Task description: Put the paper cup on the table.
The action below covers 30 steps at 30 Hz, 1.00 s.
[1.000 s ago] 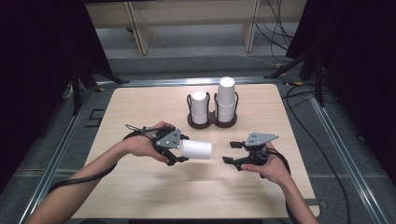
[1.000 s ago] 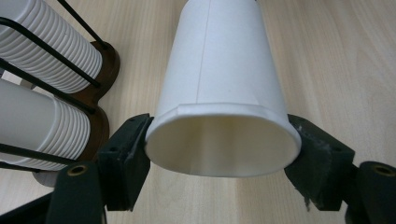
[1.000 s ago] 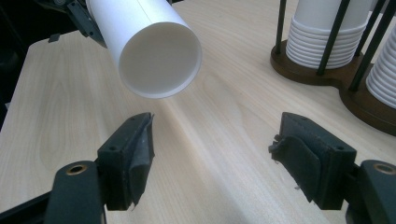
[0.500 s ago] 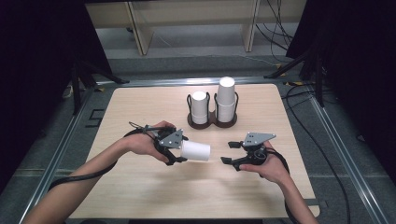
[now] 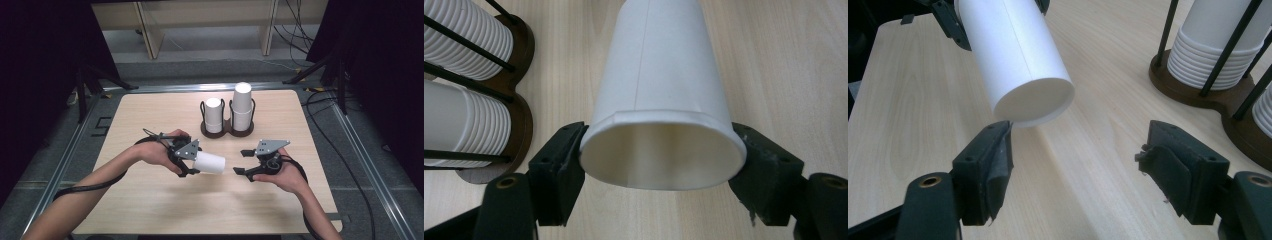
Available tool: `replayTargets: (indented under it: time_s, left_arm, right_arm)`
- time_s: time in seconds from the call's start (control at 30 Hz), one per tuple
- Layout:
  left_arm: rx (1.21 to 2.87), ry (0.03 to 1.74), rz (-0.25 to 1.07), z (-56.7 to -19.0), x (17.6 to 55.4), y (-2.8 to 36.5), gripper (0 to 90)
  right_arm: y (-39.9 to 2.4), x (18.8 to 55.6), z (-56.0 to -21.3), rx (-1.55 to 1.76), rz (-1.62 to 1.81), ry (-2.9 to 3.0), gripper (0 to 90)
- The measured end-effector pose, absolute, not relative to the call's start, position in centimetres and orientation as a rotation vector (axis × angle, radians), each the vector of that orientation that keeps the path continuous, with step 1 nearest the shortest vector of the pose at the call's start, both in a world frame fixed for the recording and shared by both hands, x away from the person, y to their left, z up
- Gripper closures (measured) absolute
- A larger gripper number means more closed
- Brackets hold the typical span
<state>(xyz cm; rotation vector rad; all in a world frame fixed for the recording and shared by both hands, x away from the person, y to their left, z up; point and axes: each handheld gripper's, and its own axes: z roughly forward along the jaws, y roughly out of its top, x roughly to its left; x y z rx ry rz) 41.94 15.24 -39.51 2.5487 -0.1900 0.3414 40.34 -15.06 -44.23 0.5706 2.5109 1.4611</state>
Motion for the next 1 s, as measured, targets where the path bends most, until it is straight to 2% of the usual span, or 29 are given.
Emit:
replayTargets:
  time_s: [1.0]
  left_arm:
    - [2.675, -0.222, 0.32, -38.6, 42.5, 13.8, 27.4]
  right_arm:
    - [-13.0, 40.8, -43.3, 0.481, 1.419, 2.542, 28.0]
